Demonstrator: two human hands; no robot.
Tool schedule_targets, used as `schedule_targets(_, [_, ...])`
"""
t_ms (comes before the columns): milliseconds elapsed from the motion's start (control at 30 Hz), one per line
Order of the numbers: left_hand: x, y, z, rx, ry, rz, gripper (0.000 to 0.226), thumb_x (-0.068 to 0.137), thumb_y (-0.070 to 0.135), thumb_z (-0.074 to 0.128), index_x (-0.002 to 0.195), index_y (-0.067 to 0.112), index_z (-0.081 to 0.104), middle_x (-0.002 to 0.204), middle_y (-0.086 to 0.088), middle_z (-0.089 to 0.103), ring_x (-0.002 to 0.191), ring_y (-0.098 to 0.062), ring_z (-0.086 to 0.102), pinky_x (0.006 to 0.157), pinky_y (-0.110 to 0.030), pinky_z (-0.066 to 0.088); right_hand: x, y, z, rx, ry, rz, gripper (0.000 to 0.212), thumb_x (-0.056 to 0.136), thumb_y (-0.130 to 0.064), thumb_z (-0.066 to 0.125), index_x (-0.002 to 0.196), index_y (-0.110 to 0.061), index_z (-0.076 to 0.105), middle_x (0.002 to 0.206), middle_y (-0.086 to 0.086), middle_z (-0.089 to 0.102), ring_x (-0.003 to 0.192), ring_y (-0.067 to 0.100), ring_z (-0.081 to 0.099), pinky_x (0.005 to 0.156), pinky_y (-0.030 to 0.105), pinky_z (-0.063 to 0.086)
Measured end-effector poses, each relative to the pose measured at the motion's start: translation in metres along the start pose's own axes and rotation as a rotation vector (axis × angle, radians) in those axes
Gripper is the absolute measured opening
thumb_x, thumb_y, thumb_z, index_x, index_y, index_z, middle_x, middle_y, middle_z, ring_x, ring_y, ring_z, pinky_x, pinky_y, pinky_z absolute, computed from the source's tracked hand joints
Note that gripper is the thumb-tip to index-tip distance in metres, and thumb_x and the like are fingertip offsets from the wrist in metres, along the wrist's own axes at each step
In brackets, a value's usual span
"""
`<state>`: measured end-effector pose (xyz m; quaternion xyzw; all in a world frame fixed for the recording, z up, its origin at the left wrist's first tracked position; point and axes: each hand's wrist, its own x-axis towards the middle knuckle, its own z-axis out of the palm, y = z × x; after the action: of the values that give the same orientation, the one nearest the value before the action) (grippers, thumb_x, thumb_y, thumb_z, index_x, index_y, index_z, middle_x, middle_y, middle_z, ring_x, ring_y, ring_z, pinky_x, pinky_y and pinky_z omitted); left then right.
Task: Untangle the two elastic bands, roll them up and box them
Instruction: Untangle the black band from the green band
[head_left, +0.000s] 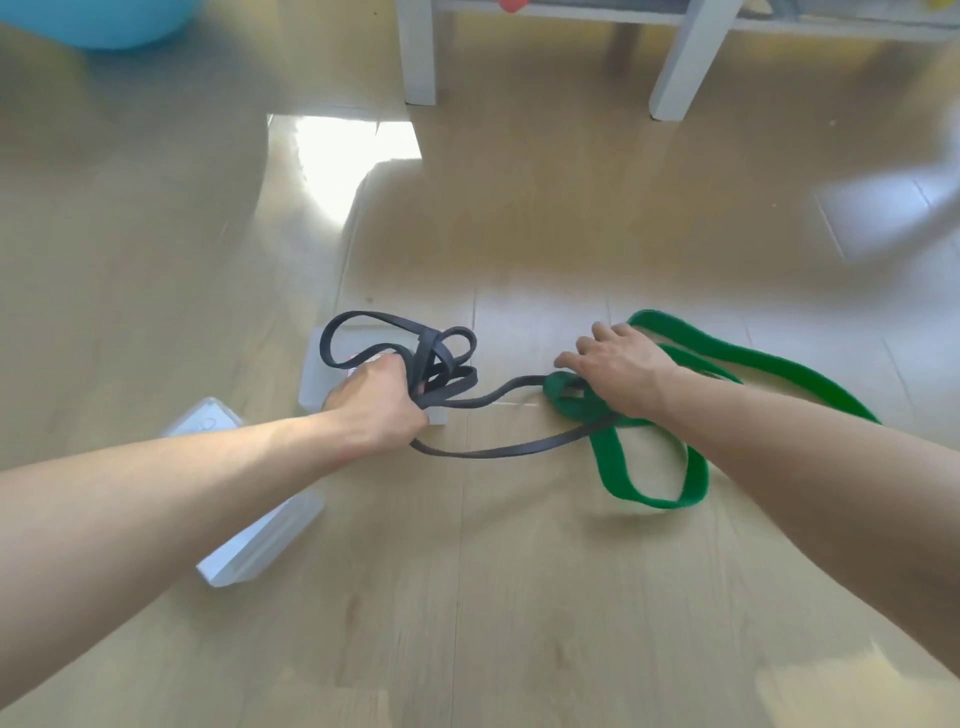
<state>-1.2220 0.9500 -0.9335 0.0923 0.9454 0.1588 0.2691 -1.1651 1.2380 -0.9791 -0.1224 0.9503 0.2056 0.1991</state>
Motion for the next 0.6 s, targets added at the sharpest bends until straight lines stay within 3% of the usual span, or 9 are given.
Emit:
schedule_targets(67, [0.001, -0.002, 0.0, -0.016, -0.004, -0.005, 0.026, 0.082, 0.01, 0.065, 0.08, 0.022, 0.043, 0.077, 0.001, 0.053, 0.066, -0.023, 0.052, 0.06, -0.031, 0.04, -0.005, 0.002, -0.002, -0.063, 0.03, 0.007, 0.031, 0.096, -0.018, 0.048, 0.123, -0.028, 0.06, 0.11, -0.001, 0.06, 0.105, 0.023, 0.05, 0.087, 0.035, 0.042])
schedule_targets(133, [0.003, -0.001, 0.0, -0.03, 0.002, 0.002, 0.024, 0.082, 0.009, 0.065, 0.081, 0.022, 0.044, 0.076, 0.001, 0.053, 0.062, -0.02, 0.05, 0.056, -0.03, 0.038, -0.015, 0.007, -0.005, -0.011, -0.018, 0.053, 0.023, 0.095, -0.021, 0.053, 0.113, -0.028, 0.066, 0.104, -0.004, 0.061, 0.101, 0.02, 0.053, 0.075, 0.033, 0.043])
schedule_targets(233, [0.007, 0.004, 0.001, -0.038, 0.015, 0.021, 0.02, 0.081, 0.008, 0.063, 0.082, 0.02, 0.048, 0.077, -0.001, 0.056, 0.066, -0.025, 0.052, 0.054, -0.029, 0.038, -0.037, 0.016, -0.02, 0.221, -0.005, 0.077, 0.03, 0.09, -0.017, 0.057, 0.114, -0.034, 0.066, 0.107, -0.009, 0.063, 0.101, 0.016, 0.056, 0.062, 0.03, 0.043])
schedule_targets(300, [0.01, 0.01, 0.002, -0.062, 0.023, 0.035, 0.016, 0.08, 0.008, 0.063, 0.082, 0.018, 0.05, 0.075, -0.004, 0.057, 0.066, -0.028, 0.055, 0.054, -0.029, 0.04, -0.055, 0.022, -0.037, 0.4, 0.072, 0.131, 0.028, 0.085, -0.019, 0.053, 0.109, -0.032, 0.056, 0.108, -0.007, 0.066, 0.092, 0.017, 0.057, 0.064, 0.033, 0.047])
schedule_targets(400, [0.015, 0.018, 0.003, -0.173, 0.037, 0.045, 0.011, 0.076, 0.011, 0.063, 0.079, 0.017, 0.055, 0.072, -0.006, 0.059, 0.063, -0.028, 0.057, 0.054, -0.03, 0.045, -0.08, 0.026, -0.059, 0.614, 0.2, 0.235, 0.024, 0.084, -0.028, 0.053, 0.1, -0.028, 0.036, 0.088, 0.001, 0.066, 0.077, 0.031, 0.058, 0.068, 0.041, 0.05])
schedule_targets(500, [0.015, 0.029, 0.003, -0.353, 0.03, 0.058, 0.012, 0.077, 0.011, 0.066, 0.081, 0.018, 0.057, 0.076, -0.006, 0.062, 0.064, -0.026, 0.059, 0.06, -0.03, 0.049, -0.103, 0.027, -0.093, 0.933, 0.288, 0.263, 0.039, 0.079, -0.026, 0.069, 0.112, -0.029, 0.049, 0.09, -0.006, 0.065, 0.082, 0.02, 0.062, 0.076, 0.039, 0.05])
schedule_targets(600, [0.014, 0.032, 0.001, -0.309, 0.074, 0.079, 0.014, 0.082, 0.011, 0.066, 0.082, 0.021, 0.055, 0.075, -0.001, 0.06, 0.065, -0.024, 0.057, 0.057, -0.028, 0.043, -0.121, 0.039, -0.123, 1.103, 0.174, 0.268, 0.037, 0.072, -0.032, 0.088, 0.104, -0.036, 0.069, 0.085, -0.009, 0.074, 0.07, 0.006, 0.067, 0.069, 0.027, 0.053])
